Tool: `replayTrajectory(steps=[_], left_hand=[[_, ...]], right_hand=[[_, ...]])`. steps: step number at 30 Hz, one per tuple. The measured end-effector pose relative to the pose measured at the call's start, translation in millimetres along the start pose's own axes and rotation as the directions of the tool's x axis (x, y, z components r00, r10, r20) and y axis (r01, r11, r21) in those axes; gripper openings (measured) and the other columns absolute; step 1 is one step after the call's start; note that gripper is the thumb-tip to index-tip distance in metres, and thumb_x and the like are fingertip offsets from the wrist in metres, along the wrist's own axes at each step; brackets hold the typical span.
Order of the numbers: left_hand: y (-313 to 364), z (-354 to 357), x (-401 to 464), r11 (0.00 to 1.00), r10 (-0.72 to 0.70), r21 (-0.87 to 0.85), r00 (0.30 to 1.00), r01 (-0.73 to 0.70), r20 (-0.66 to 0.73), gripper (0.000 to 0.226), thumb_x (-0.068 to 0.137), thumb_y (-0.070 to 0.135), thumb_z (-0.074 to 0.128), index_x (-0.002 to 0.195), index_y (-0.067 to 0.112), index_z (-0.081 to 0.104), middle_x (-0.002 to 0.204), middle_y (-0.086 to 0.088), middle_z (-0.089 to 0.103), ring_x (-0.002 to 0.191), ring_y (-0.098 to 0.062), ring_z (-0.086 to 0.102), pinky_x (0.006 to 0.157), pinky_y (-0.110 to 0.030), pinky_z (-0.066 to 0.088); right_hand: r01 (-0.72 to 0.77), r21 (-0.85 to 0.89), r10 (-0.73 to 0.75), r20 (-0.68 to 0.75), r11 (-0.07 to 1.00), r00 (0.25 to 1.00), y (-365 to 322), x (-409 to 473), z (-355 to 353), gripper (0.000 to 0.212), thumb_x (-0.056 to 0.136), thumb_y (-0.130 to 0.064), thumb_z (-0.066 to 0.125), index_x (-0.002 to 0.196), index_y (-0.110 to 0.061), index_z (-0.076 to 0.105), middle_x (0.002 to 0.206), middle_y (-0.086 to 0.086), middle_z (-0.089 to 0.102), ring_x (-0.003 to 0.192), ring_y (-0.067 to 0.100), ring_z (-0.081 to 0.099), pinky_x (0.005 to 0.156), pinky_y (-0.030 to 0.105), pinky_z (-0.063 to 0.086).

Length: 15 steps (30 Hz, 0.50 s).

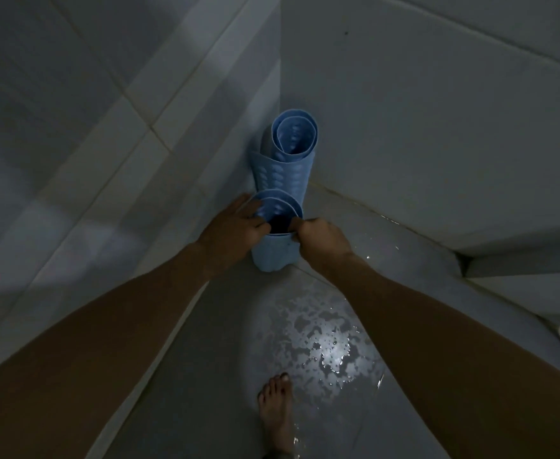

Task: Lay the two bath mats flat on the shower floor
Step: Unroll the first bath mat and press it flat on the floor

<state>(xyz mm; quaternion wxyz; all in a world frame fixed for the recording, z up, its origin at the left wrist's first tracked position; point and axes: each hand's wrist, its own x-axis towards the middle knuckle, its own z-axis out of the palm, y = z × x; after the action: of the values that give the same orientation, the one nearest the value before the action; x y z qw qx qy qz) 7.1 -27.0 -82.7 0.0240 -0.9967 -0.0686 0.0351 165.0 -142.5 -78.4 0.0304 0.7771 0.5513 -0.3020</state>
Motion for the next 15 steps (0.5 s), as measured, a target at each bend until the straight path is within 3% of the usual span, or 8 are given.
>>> replayTrajectory(steps=[4,6,9,12,15], left_hand=[[41,-14,10,0.994,0.092,-0.053,0.989,-0.099,-0.114,0.025,0.074,0.009,0.048,0.071,0.009,0.072,0.068,-0.007,0.07,0.065,-0.028,0.068,0.069,-0.034,0.056],[70,-20,14,0.994,0.085,-0.061,0.995,-0.088,-0.052,0.005,0.072,0.014,0.065,0.069,0.013,0.07,0.065,-0.004,0.069,0.059,-0.025,0.067,0.069,-0.031,0.055],[116,-21,18,0.998,-0.042,-0.039,0.997,0.045,0.067,0.019,0.068,0.023,0.08,0.079,0.011,0.07,0.071,-0.005,0.071,0.069,-0.026,0.069,0.079,-0.035,0.054],[173,-20,23,0.976,-0.153,-0.115,0.957,0.186,0.247,0.025,0.093,0.02,0.056,0.113,0.006,0.062,0.103,-0.013,0.071,0.1,-0.031,0.064,0.095,-0.04,0.042],[225,-14,23,0.943,-0.27,-0.115,0.922,0.311,0.278,0.032,0.101,0.018,0.041,0.128,0.005,0.05,0.116,-0.015,0.066,0.105,-0.03,0.062,0.091,-0.037,0.042]], right_hand=[[-0.042,0.031,0.042,0.001,0.999,0.999,26,-48,2,0.053,0.098,-0.012,0.049,0.147,-0.02,0.033,0.117,0.016,0.063,0.102,0.034,0.063,0.085,0.043,0.052],[-0.084,0.078,0.086,-0.025,0.993,0.996,47,-79,4,0.065,0.096,-0.01,0.052,0.152,-0.023,0.023,0.112,0.019,0.065,0.099,0.037,0.064,0.082,0.042,0.051],[-0.105,0.04,0.105,-0.009,0.994,0.994,82,-122,10,0.049,0.093,-0.011,0.054,0.14,-0.02,0.043,0.113,0.019,0.066,0.101,0.037,0.063,0.076,0.036,0.046],[-0.111,0.006,0.111,-0.004,0.994,0.994,107,-160,17,0.029,0.095,-0.014,0.051,0.121,-0.017,0.061,0.114,0.019,0.066,0.103,0.037,0.063,0.074,0.035,0.042],[-0.137,0.012,0.137,-0.013,0.99,0.99,128,-190,34,0.03,0.094,-0.013,0.052,0.122,-0.018,0.064,0.119,0.018,0.065,0.107,0.036,0.062,0.084,0.038,0.049]])
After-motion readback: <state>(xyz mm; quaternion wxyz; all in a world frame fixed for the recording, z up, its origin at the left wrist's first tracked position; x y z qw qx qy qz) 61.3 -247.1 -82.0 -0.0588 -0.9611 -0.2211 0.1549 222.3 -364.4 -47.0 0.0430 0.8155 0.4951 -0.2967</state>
